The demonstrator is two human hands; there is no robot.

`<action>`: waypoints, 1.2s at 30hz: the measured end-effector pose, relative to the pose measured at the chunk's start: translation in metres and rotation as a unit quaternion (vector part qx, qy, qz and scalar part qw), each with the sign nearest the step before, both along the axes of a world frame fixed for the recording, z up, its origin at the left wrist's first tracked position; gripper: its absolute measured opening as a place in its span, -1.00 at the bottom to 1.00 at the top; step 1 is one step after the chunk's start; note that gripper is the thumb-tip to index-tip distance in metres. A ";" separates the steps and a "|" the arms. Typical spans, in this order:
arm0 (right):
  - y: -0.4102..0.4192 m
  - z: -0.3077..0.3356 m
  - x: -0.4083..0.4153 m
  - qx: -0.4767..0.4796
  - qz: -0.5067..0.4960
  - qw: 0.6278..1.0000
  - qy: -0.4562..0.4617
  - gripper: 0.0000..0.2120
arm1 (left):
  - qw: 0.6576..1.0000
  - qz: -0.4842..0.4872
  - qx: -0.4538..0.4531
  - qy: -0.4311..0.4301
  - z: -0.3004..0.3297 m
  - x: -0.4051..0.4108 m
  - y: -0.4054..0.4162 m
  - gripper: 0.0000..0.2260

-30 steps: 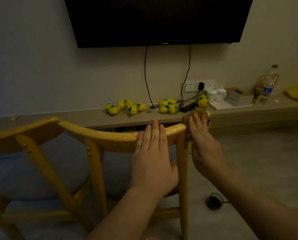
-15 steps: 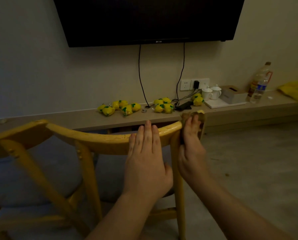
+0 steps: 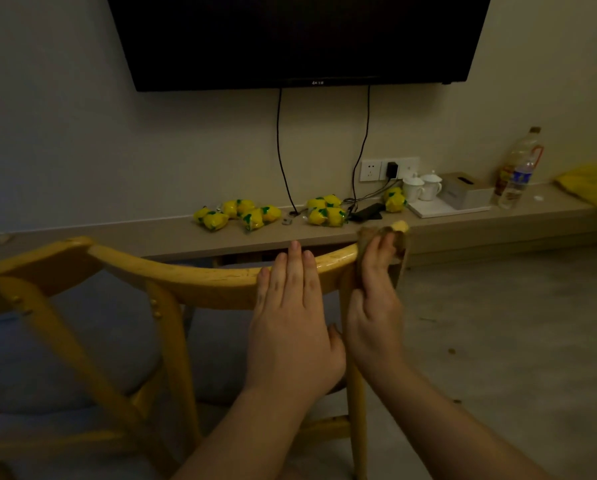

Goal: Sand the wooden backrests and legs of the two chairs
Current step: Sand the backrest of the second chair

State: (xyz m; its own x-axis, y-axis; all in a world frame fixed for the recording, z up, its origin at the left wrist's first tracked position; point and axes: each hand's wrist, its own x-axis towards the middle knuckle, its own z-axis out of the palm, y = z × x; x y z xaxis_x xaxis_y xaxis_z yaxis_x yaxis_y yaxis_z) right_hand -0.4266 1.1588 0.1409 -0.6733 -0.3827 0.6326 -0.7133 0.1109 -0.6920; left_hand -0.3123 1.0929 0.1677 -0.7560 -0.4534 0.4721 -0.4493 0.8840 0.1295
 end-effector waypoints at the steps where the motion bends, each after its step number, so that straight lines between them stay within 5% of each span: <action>1: 0.002 -0.003 0.001 0.011 0.011 1.000 0.010 -0.34 | 1.000 0.000 0.001 0.001 0.000 0.000 0.000 -0.09; 10: -0.003 0.022 -0.024 -0.047 -0.035 0.995 -0.083 -0.34 | 1.000 -0.003 0.001 -0.013 0.001 0.001 -0.002 -0.10; 17: 0.010 0.004 0.003 0.041 0.046 0.998 0.003 -0.34 | 1.000 -0.002 0.004 -0.014 0.002 0.002 0.000 -0.11; 24: 0.004 0.030 -0.046 -0.057 -0.033 0.988 -0.140 -0.35 | 1.000 0.000 0.003 -0.022 0.003 0.002 -0.001 -0.11; 30: 0.008 0.008 -0.001 0.044 0.039 0.998 -0.013 -0.34 | 1.000 0.002 0.001 -0.022 0.000 0.000 0.000 -0.11; 36: 0.043 0.020 -0.037 0.215 0.067 0.967 0.118 -0.43 | 1.000 -0.003 0.000 -0.027 0.002 0.004 -0.001 -0.13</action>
